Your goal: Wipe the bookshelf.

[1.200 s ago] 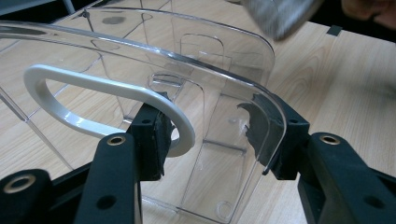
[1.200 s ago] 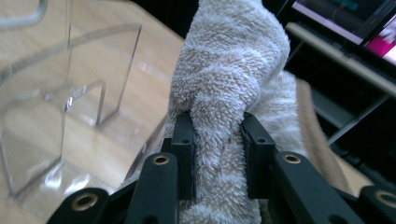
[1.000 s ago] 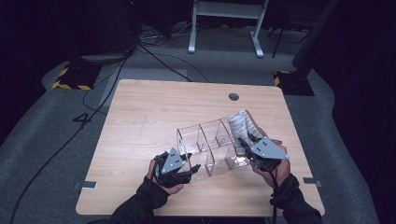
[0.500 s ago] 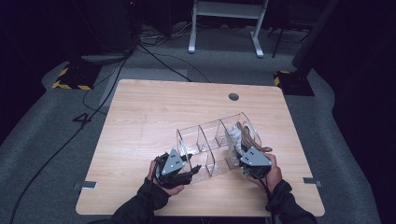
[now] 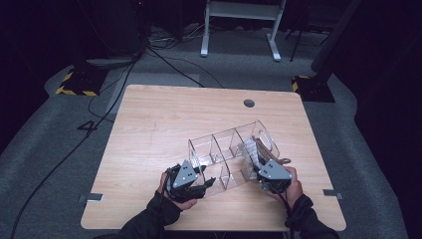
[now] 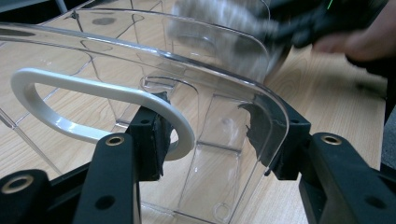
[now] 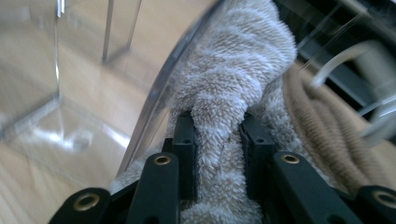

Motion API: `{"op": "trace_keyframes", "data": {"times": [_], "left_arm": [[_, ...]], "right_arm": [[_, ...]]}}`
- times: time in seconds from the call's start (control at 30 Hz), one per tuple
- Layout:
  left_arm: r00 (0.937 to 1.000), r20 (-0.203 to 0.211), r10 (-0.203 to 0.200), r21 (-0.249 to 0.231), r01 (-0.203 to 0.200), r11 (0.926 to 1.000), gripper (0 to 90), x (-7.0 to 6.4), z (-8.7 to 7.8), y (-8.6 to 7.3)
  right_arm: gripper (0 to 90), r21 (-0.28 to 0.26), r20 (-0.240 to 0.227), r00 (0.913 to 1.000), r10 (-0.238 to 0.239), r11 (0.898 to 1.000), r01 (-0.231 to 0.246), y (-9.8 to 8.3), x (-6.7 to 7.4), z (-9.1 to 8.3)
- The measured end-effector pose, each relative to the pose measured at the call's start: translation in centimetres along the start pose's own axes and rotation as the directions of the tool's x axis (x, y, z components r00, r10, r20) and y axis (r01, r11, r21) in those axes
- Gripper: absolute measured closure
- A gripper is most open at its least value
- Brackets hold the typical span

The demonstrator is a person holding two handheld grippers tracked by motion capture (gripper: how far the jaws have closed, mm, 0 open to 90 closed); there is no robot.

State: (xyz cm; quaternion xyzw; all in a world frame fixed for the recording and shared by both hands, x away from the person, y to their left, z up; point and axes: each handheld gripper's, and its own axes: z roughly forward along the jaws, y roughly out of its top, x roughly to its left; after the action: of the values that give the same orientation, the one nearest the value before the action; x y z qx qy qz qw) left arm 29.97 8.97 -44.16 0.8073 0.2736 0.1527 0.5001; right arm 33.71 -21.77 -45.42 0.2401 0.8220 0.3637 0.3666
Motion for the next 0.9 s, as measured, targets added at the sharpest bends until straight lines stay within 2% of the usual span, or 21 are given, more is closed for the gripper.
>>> {"op": "trace_keyframes", "data": {"times": [0.07,0.13,0.17,0.23,0.3,0.33,0.4,0.47,0.57,0.63,0.7,0.8,0.87,0.9], "left_arm": [[1.0000,0.003,0.001,0.000,-0.001,1.0000,48.9,0.0,0.0,0.0],[1.0000,0.000,0.000,0.000,0.000,1.0000,48.9,0.0,0.0,0.0],[1.0000,0.001,0.002,0.001,-0.002,1.0000,48.9,0.0,0.0,0.0],[1.0000,0.003,0.001,0.000,-0.001,1.0000,48.9,0.0,0.0,0.0],[0.9999,0.010,0.002,0.000,-0.002,1.0000,48.8,0.1,0.0,0.0],[0.9999,0.011,0.002,-0.001,-0.002,1.0000,48.8,0.1,0.0,0.0],[0.9999,0.012,0.003,-0.002,-0.003,1.0000,48.8,0.1,0.0,0.0],[0.9999,0.015,0.004,-0.002,-0.004,1.0000,48.8,0.2,0.0,0.0],[0.9998,0.017,0.007,0.000,-0.006,1.0000,48.7,0.2,0.1,0.0],[0.9998,0.017,0.005,0.000,-0.005,1.0000,48.8,0.2,0.1,0.0],[0.9998,0.017,0.006,0.000,-0.006,1.0000,48.7,0.2,0.1,0.0],[0.9999,0.015,0.004,-0.001,-0.004,1.0000,48.7,0.2,0.1,0.0],[0.9999,0.014,0.004,-0.001,-0.004,1.0000,48.7,0.1,0.1,0.0],[0.9999,0.016,0.004,-0.002,-0.004,1.0000,48.7,0.1,0.1,0.0]], "right_arm": [[72.3,-0.019,0.010,0.9999,-0.002,1.000,0.003,0.5,-0.3,-0.4],[72.3,-0.075,0.047,0.9988,-0.013,0.997,0.017,2.3,-1.3,-1.8],[72.2,-0.087,0.051,0.9985,-0.020,0.996,0.024,3.0,-1.7,-2.2],[72.1,-0.122,0.073,0.9973,-0.009,0.992,0.018,3.9,-2.2,-2.7],[72.0,-0.127,0.075,0.9972,-0.005,0.992,0.015,4.4,-2.3,-2.6],[72.0,-0.119,0.077,0.9970,-0.011,0.993,0.020,4.3,-2.2,-2.3],[72.0,-0.102,0.040,0.9992,0.009,0.995,-0.005,3.7,-1.9,-1.7],[72.1,-0.076,0.033,0.9994,-0.004,0.997,0.006,2.9,-1.4,-1.1],[72.1,-0.044,0.011,0.9999,0.009,0.999,-0.008,1.7,-1.0,-0.4],[72.1,-0.022,-0.003,1.0000,0.009,1.000,-0.009,0.9,-0.5,0.1],[72.1,0.007,-0.012,0.9999,-0.010,1.000,0.010,0.3,0.0,0.6],[72.0,0.064,-0.043,0.9990,-0.011,0.998,0.014,-1.1,0.8,1.5],[71.9,0.122,-0.072,0.9974,0.007,0.993,0.002,-2.2,1.6,2.0],[71.9,0.137,-0.065,0.9977,-0.020,0.990,0.029,-2.6,2.0,2.0]]}}
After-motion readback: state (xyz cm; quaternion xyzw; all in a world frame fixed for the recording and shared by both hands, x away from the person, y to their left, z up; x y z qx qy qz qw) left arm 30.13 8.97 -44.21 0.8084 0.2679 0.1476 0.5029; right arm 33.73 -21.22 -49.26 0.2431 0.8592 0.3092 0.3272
